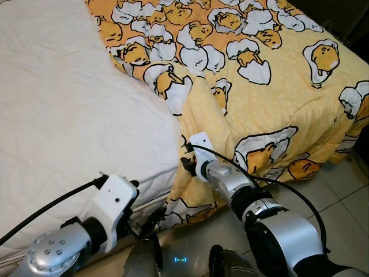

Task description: Clean up the room

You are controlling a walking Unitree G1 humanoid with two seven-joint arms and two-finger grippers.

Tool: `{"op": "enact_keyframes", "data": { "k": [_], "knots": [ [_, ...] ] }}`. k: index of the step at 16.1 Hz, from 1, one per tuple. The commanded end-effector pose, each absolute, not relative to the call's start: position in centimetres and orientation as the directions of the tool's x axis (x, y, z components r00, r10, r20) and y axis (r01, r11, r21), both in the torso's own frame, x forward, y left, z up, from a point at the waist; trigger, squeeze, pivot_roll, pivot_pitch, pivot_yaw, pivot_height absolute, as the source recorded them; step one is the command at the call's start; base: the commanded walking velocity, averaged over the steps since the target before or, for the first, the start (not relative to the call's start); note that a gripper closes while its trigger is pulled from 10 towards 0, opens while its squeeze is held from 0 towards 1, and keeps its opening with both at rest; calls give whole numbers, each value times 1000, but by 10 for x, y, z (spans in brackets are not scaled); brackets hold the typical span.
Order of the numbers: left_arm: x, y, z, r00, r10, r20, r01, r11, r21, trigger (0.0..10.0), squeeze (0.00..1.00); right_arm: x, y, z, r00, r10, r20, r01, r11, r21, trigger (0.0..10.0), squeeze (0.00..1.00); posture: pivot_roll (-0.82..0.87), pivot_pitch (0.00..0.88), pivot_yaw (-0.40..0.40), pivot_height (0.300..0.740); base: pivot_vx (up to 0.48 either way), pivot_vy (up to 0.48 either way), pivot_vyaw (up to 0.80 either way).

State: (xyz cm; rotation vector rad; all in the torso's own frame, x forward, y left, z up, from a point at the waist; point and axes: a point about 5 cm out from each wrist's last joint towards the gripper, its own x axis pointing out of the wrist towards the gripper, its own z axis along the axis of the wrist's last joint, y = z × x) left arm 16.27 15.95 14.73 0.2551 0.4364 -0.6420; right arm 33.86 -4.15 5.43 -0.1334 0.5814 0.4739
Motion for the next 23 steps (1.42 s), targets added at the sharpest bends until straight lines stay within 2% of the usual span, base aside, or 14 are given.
{"op": "enact_keyframes", "data": {
  "k": [1,13,17,19,20,21,23],
  "knots": [
    [159,162,149,714,-512,-477,622,777,98,10000,353,338,-42,53,725,395,-564,-467,884,19,0,0,281,282,13,740,0,0,0],
    [157,164,150,720,-494,-488,606,789,95,10000,353,337,-51,49,726,383,-571,-443,896,37,0,0,278,296,10,740,0,0,0],
    [161,165,150,732,-483,-481,596,796,107,10000,361,338,-48,52,718,434,-545,-463,882,92,0,0,275,281,8,740,0,0,0],
    [163,165,150,737,-481,-476,592,799,109,10000,357,333,-43,51,657,548,-519,-552,817,164,0,0,263,271,4,740,0,0,0],
    [164,166,150,739,-480,-473,590,800,110,10000,361,325,-40,45,581,625,-521,-647,743,171,0,0,261,268,2,740,0,0,0],
    [164,165,150,740,-480,-471,589,801,110,10000,361,319,-39,40,528,665,-528,-698,694,176,0,0,259,268,2,740,0,0,0],
    [166,164,150,742,-481,-467,588,802,108,10000,361,296,-43,21,364,760,-538,-797,553,242,0,0,256,271,2,740,0,0,0]
  ]
}}
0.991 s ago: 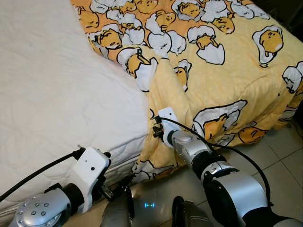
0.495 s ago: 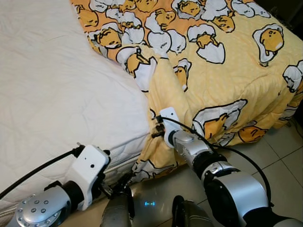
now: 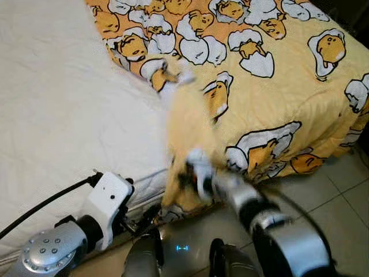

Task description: Clean up the room

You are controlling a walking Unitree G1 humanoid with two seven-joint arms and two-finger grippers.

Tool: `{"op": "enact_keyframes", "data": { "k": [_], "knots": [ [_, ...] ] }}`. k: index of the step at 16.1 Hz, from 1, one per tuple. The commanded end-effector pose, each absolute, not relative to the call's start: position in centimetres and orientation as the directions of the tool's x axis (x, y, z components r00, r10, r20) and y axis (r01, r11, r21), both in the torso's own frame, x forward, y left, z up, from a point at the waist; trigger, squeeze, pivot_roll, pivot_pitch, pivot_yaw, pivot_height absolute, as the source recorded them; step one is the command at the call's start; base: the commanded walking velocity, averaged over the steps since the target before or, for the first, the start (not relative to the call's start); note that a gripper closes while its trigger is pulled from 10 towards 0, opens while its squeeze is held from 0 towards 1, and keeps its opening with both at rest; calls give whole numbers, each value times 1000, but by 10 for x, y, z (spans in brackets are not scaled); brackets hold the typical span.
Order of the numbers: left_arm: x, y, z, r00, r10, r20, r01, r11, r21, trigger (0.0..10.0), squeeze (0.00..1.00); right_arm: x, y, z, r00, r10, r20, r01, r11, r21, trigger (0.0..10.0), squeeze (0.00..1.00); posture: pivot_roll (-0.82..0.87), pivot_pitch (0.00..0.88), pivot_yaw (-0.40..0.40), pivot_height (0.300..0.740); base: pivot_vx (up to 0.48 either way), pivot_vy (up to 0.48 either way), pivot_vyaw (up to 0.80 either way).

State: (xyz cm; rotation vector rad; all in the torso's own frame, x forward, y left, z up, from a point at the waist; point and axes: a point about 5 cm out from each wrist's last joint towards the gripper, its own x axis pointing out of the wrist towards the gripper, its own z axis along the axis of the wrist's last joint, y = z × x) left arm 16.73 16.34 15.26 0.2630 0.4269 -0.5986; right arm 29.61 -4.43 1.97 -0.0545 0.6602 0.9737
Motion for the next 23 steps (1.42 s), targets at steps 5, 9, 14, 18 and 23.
{"op": "enact_keyframes", "data": {
  "k": [5,9,14,18,23],
  "knots": [
    [167,165,149,740,-483,-468,590,800,108,10000,357,253,-60,-5,82,852,-517,-875,309,372,0,0,252,262,4,740,0,0,0],
    [169,164,147,738,-487,-467,596,795,113,10000,361,241,-56,-4,43,893,-449,-872,253,420,0,0,247,248,8,740,0,0,0],
    [174,167,147,742,-482,-466,598,790,134,10000,349,240,-47,-4,138,864,-485,-878,333,343,10000,1000,250,227,13,740,0,0,0],
    [180,165,142,752,-479,-453,589,797,135,10000,310,247,-66,2,317,800,-510,-853,476,216,10000,1000,213,174,5,740,0,0,0],
    [202,169,136,895,-325,-306,369,925,94,10000,98,253,-102,56,672,675,-305,-670,729,139,10000,1000,115,76,1,740,0,0,0]
  ]
}}
